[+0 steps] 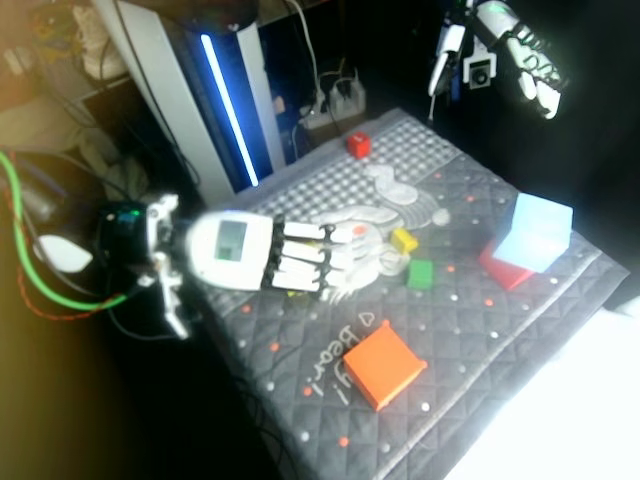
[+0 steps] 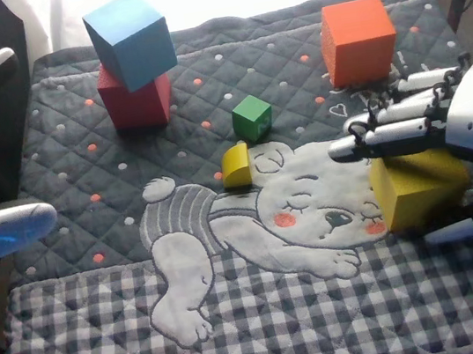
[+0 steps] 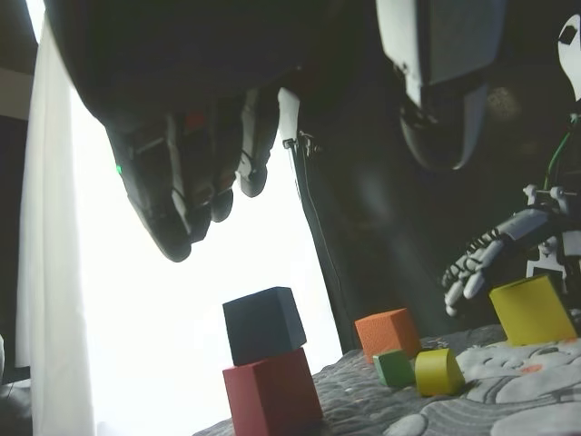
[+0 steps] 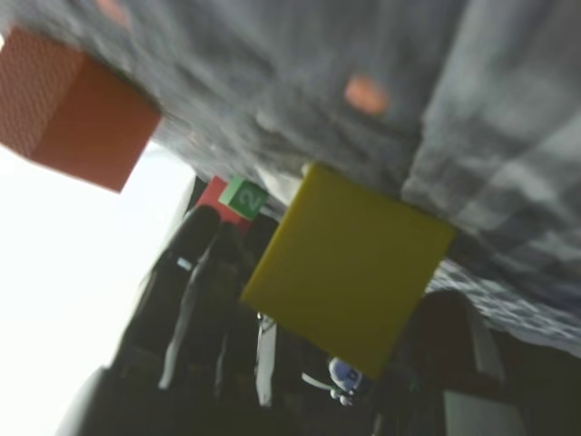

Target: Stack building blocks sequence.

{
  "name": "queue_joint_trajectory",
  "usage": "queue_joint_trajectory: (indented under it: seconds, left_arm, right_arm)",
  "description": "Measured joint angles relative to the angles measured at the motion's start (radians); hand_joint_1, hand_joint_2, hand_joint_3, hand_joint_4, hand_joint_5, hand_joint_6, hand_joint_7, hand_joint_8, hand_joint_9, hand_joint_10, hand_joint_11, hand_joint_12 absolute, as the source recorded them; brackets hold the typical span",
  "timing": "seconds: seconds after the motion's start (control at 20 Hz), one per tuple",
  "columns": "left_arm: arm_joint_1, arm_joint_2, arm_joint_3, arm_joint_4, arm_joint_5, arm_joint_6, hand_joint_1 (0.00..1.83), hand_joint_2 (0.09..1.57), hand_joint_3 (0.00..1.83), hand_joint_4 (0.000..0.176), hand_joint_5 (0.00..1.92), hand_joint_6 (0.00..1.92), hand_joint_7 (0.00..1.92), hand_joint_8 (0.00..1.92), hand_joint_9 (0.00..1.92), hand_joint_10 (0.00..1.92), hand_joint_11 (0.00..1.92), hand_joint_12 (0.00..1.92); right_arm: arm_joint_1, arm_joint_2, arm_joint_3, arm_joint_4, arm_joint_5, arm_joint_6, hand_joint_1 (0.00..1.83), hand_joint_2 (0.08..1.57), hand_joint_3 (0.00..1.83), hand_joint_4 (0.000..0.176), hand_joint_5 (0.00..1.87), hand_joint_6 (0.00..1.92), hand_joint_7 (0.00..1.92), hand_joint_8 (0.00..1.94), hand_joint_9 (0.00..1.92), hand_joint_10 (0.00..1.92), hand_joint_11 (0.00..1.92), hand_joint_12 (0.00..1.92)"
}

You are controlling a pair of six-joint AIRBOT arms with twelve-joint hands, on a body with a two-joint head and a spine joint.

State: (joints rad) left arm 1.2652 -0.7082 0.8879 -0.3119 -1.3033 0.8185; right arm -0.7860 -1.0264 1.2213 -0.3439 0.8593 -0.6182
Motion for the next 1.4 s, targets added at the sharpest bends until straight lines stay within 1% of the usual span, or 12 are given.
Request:
queue_joint_trajectory:
  seconds: [0.05, 0.1, 0.2, 0.35, 0.4, 0.55, 0.6, 0.75, 0.9, 1.05, 1.2, 1.4]
  left_arm:
    - [0.000, -0.001, 0.000, -0.003, 0.000, -0.001, 0.68, 0.98, 0.00, 0.094, 0.14, 0.00, 0.15, 0.00, 0.16, 0.01, 0.00, 0.74]
    - [0.000, -0.001, 0.001, -0.003, 0.000, -0.002, 0.70, 0.98, 0.00, 0.090, 0.14, 0.00, 0.15, 0.00, 0.17, 0.01, 0.00, 0.75]
    - [0.000, -0.002, 0.001, -0.004, -0.001, -0.003, 0.71, 0.99, 0.00, 0.090, 0.15, 0.00, 0.16, 0.00, 0.17, 0.01, 0.00, 0.78]
    - [0.000, -0.013, 0.001, -0.002, 0.002, -0.003, 0.75, 0.98, 0.00, 0.081, 0.16, 0.00, 0.15, 0.00, 0.15, 0.00, 0.00, 0.65]
    - [0.000, -0.013, 0.002, -0.002, 0.002, -0.004, 0.73, 0.97, 0.00, 0.090, 0.16, 0.00, 0.16, 0.00, 0.16, 0.00, 0.00, 0.70]
    - [0.000, -0.013, 0.010, -0.008, 0.001, -0.007, 0.77, 0.96, 0.00, 0.088, 0.17, 0.00, 0.16, 0.00, 0.17, 0.00, 0.00, 0.75]
    - [0.000, -0.013, 0.010, -0.010, 0.001, -0.007, 0.77, 0.96, 0.00, 0.075, 0.17, 0.00, 0.16, 0.00, 0.18, 0.00, 0.00, 0.76]
    - [0.000, -0.024, 0.011, -0.003, 0.003, -0.008, 0.74, 0.95, 0.00, 0.095, 0.16, 0.00, 0.16, 0.00, 0.16, 0.00, 0.00, 0.71]
    - [-0.001, -0.026, 0.014, 0.008, 0.016, -0.018, 0.74, 0.95, 0.00, 0.087, 0.17, 0.00, 0.17, 0.00, 0.16, 0.00, 0.00, 0.71]
    - [-0.005, -0.026, 0.022, 0.000, 0.022, -0.019, 0.70, 0.97, 0.00, 0.094, 0.16, 0.00, 0.17, 0.00, 0.17, 0.00, 0.00, 0.75]
    - [-0.010, -0.027, 0.022, 0.005, 0.024, -0.019, 0.71, 0.97, 0.00, 0.088, 0.17, 0.00, 0.17, 0.00, 0.16, 0.00, 0.00, 0.74]
    - [-0.013, -0.032, 0.022, 0.006, 0.026, -0.021, 0.73, 0.96, 0.00, 0.088, 0.17, 0.00, 0.15, 0.00, 0.15, 0.00, 0.00, 0.68]
  right_arm:
    - [0.016, 0.000, 0.003, -0.014, -0.012, 0.008, 1.24, 1.14, 0.01, 0.000, 0.86, 0.68, 0.87, 1.09, 0.86, 1.18, 0.74, 1.65]
    - [0.027, 0.000, 0.003, -0.024, -0.013, 0.012, 1.24, 1.17, 0.00, 0.000, 0.88, 0.89, 0.88, 1.32, 0.87, 1.33, 0.71, 1.73]
    - [0.044, 0.000, 0.005, -0.048, -0.017, 0.015, 1.37, 1.13, 0.00, 0.000, 1.02, 0.72, 0.88, 1.20, 0.89, 1.42, 0.78, 1.72]
    - [0.128, 0.002, 0.022, -0.066, -0.043, 0.012, 1.21, 1.22, 0.01, 0.000, 0.91, 0.99, 0.68, 1.63, 0.68, 1.58, 0.58, 1.92]
    - [0.155, 0.003, 0.028, -0.064, -0.035, 0.013, 1.31, 1.21, 0.00, 0.000, 0.94, 1.02, 0.73, 1.46, 0.64, 1.53, 0.41, 1.75]
    - [0.249, 0.013, 0.040, -0.035, 0.018, -0.056, 1.25, 1.17, 0.00, 0.000, 0.99, 0.78, 0.80, 1.48, 0.73, 1.34, 0.64, 1.60]
    - [0.272, 0.013, 0.047, -0.021, 0.023, -0.082, 1.23, 1.15, 0.00, 0.000, 0.96, 0.87, 0.89, 1.32, 0.83, 1.25, 0.74, 1.52]
    - [0.348, -0.007, 0.105, 0.014, -0.006, -0.130, 1.37, 1.11, 0.00, 0.000, 0.88, 1.01, 0.99, 0.96, 0.97, 1.20, 0.93, 1.25]
    - [0.424, -0.069, 0.194, 0.030, -0.103, -0.132, 1.38, 1.10, 0.00, 0.000, 0.95, 1.00, 1.02, 0.87, 0.94, 1.21, 0.84, 1.23]
    - [0.453, -0.128, 0.261, 0.025, -0.212, -0.132, 1.40, 1.05, 0.00, 0.000, 1.00, 0.93, 1.16, 0.64, 1.09, 0.94, 1.03, 1.07]
    - [0.466, -0.168, 0.305, 0.025, -0.277, -0.132, 1.40, 1.02, 0.00, 0.000, 1.12, 0.72, 1.27, 0.46, 1.09, 0.95, 0.91, 1.24]
    - [0.467, -0.188, 0.335, 0.028, -0.337, -0.132, 1.40, 1.04, 0.00, 0.000, 1.12, 0.71, 1.18, 0.65, 1.03, 1.03, 0.90, 1.29]
